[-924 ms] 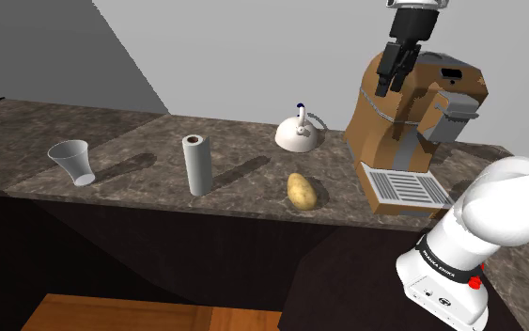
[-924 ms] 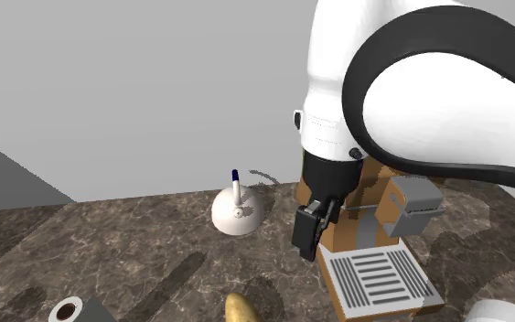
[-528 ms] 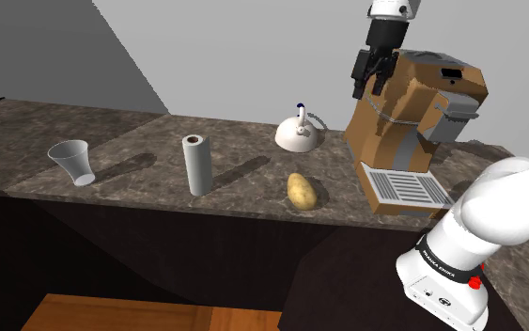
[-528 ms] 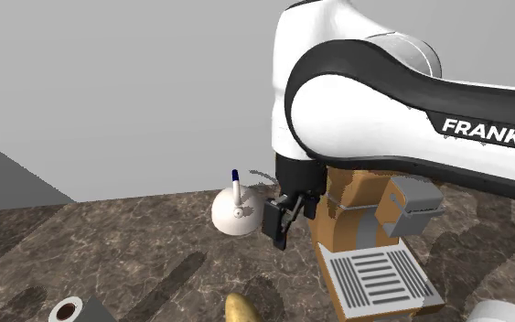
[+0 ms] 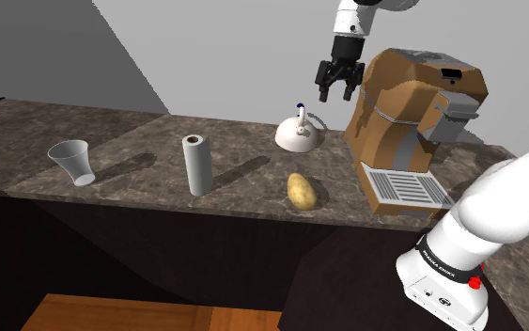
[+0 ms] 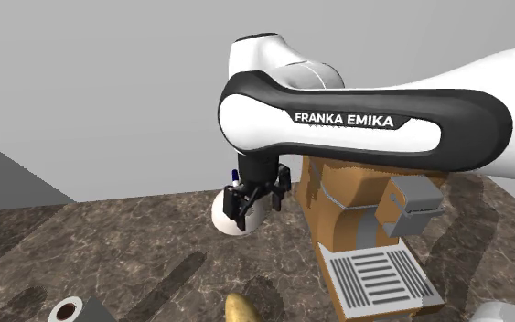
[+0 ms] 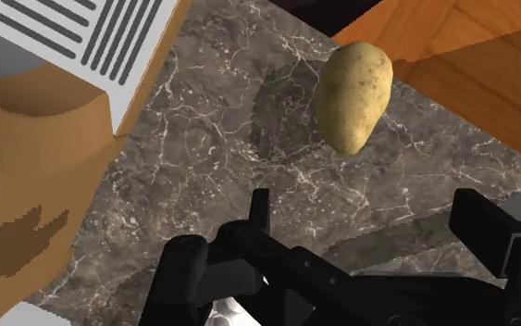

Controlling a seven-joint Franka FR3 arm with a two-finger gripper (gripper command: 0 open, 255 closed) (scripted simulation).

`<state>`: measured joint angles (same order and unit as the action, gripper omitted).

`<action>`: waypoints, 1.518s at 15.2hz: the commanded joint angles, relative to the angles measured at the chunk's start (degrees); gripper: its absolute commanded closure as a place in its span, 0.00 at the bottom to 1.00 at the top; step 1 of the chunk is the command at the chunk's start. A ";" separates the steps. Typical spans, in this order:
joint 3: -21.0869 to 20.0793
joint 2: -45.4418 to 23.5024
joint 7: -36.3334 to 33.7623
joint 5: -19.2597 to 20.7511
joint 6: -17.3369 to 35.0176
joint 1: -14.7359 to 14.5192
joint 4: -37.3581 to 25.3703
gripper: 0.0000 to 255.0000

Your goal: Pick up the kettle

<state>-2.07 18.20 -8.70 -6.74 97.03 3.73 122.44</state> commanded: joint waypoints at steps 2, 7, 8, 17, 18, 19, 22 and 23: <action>0.33 -6.38 -2.78 0.10 2.41 1.03 -3.38 0.00; 1.17 -16.93 -7.34 0.09 5.19 2.35 -10.23 0.00; 1.41 -19.03 -8.20 0.06 5.58 2.59 -11.76 0.00; 4.08 -37.87 -15.26 -1.04 6.65 5.02 -27.81 0.00; 4.41 -39.99 -15.99 -1.26 6.50 5.34 -29.89 0.00; 4.73 -42.13 -16.71 -1.49 6.30 5.69 -32.02 0.00; 5.65 -48.64 -18.87 -2.28 5.35 6.87 -38.89 0.00; 5.69 -48.97 -18.98 -2.32 5.29 6.94 -39.25 0.00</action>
<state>3.45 -29.50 -27.25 -8.89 102.50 10.43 84.56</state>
